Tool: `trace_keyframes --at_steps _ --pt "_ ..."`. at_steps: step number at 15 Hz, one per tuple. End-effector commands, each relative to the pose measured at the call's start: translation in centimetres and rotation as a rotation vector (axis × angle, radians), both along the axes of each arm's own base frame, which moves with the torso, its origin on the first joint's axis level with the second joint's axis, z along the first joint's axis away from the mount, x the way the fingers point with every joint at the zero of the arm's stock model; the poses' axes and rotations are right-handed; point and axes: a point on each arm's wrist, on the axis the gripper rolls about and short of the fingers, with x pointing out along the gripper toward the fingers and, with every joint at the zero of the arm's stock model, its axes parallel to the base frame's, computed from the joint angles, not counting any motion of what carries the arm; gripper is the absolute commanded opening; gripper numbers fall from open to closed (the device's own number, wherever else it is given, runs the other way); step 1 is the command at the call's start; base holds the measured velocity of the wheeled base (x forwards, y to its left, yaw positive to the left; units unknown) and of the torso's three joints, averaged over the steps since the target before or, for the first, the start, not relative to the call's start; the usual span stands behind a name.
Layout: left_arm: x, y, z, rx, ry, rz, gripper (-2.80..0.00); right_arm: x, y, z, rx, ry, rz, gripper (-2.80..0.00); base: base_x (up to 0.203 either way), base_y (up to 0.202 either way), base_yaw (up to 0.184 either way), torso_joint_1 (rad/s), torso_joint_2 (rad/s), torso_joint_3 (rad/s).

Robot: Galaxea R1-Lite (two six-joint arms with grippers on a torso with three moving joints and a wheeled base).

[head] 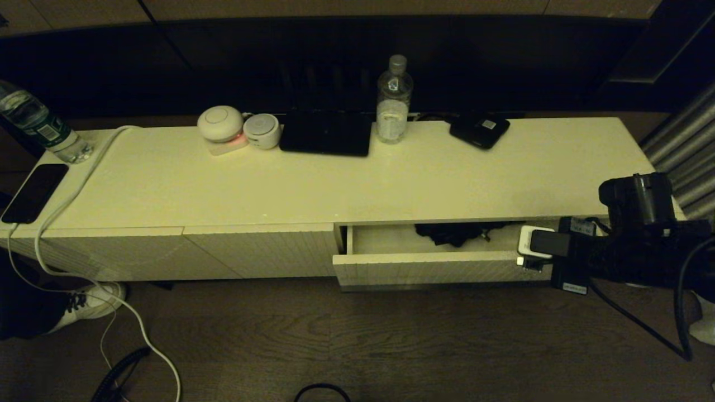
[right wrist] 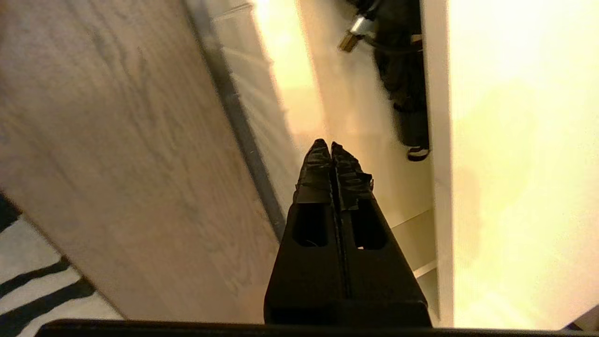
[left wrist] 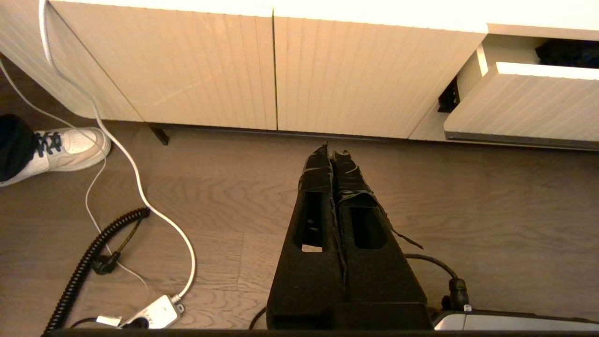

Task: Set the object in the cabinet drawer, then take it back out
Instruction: Open the drawer

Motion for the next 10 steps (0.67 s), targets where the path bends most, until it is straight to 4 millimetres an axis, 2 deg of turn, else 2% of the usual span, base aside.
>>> trace_keyframes --at_steps 1,10 --pt "0.0 0.0 0.0 -0.001 -0.002 0.001 -2.8 0.8 0.1 -0.5 -0.007 -0.008 0.0 -2.8 0.0 0.0 0.0 0.0 0.0 0.0" --pt "0.0 0.0 0.0 -0.001 -0.002 0.001 -2.8 2.7 0.3 -1.3 0.002 -0.085 -0.007 -2.8 0.0 0.0 0.0 0.0 0.0 0.0"
